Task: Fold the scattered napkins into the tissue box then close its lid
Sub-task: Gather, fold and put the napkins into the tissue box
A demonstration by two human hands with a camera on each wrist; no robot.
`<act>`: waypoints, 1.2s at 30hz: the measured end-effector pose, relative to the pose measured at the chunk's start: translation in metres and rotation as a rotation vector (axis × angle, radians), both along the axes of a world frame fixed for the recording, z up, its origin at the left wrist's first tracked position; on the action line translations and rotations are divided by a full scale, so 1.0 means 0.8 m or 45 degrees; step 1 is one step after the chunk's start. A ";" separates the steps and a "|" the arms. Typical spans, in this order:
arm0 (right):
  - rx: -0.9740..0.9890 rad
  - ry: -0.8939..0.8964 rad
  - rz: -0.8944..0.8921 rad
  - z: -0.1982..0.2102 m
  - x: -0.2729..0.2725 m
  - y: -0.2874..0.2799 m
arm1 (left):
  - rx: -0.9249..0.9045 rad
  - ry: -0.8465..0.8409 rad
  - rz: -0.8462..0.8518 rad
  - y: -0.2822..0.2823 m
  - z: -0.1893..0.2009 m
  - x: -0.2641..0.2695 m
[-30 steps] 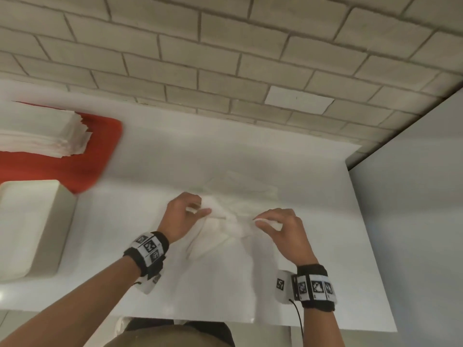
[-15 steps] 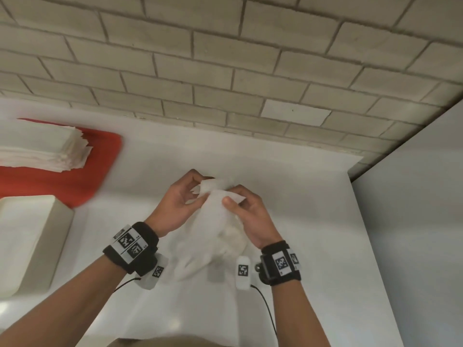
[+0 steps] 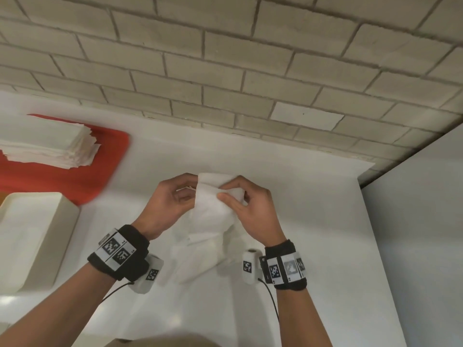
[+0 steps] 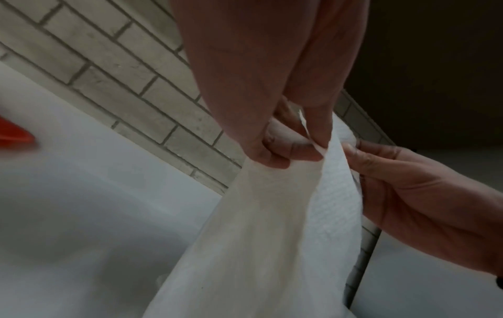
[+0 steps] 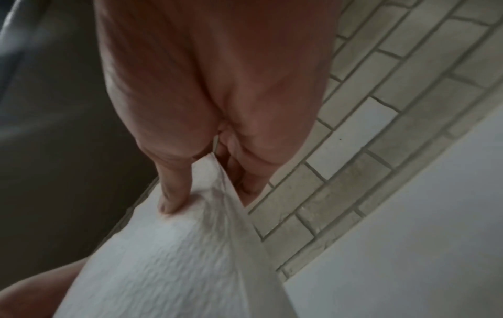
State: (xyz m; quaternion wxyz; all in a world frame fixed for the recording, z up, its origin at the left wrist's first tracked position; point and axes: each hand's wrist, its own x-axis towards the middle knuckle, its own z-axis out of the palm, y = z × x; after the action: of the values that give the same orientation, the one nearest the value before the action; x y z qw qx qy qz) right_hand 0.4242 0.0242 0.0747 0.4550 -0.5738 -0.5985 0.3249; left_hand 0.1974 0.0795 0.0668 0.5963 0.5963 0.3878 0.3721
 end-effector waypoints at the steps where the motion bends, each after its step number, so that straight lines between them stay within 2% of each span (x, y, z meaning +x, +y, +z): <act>1: 0.003 -0.048 -0.014 0.004 0.000 0.003 | 0.008 0.014 -0.001 0.001 0.004 -0.001; 6: -0.036 -0.020 -0.061 0.039 0.012 -0.003 | 0.065 0.236 -0.023 0.010 0.023 -0.007; 8: -0.093 0.007 0.039 0.064 0.020 -0.018 | 0.193 0.418 0.104 0.016 0.029 -0.011; 10: -0.198 0.156 0.222 0.088 0.022 -0.035 | 0.303 0.544 0.212 0.022 0.037 -0.016; 13: -0.215 0.147 0.396 0.093 0.005 -0.042 | 0.349 0.594 0.274 0.029 0.049 -0.019; 16: -0.079 0.098 0.334 0.059 -0.019 -0.022 | 0.189 0.401 0.290 0.030 0.060 -0.016; 19: 0.043 0.020 0.141 0.011 -0.047 0.005 | 0.066 0.204 0.273 0.022 0.074 -0.012; 22: 0.088 -0.009 -0.036 -0.011 -0.069 0.023 | -0.039 0.067 0.253 0.014 0.087 -0.012; 24: 0.127 0.124 -0.102 -0.010 -0.077 0.031 | -0.064 0.008 0.249 0.011 0.093 -0.014; 27: 0.081 0.281 -0.122 0.005 -0.083 0.035 | -0.001 0.044 0.265 0.011 0.102 -0.021; 30: 0.074 0.239 -0.145 0.017 -0.085 0.037 | 0.064 0.046 0.281 0.013 0.109 -0.036; 33: 0.112 0.123 -0.178 0.028 -0.083 0.039 | 0.257 0.130 0.321 0.014 0.096 -0.052; 34: 0.113 0.101 -0.181 0.033 -0.082 0.040 | 0.272 0.111 0.281 0.012 0.088 -0.055; 36: 0.096 0.103 -0.163 0.044 -0.081 0.042 | 0.157 0.017 0.140 0.004 0.068 -0.053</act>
State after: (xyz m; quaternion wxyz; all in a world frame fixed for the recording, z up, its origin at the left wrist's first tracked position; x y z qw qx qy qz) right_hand 0.3597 0.0575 0.1096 0.5198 -0.5799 -0.5535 0.2953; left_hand 0.1551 0.0828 0.1210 0.5347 0.6121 0.4002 0.4234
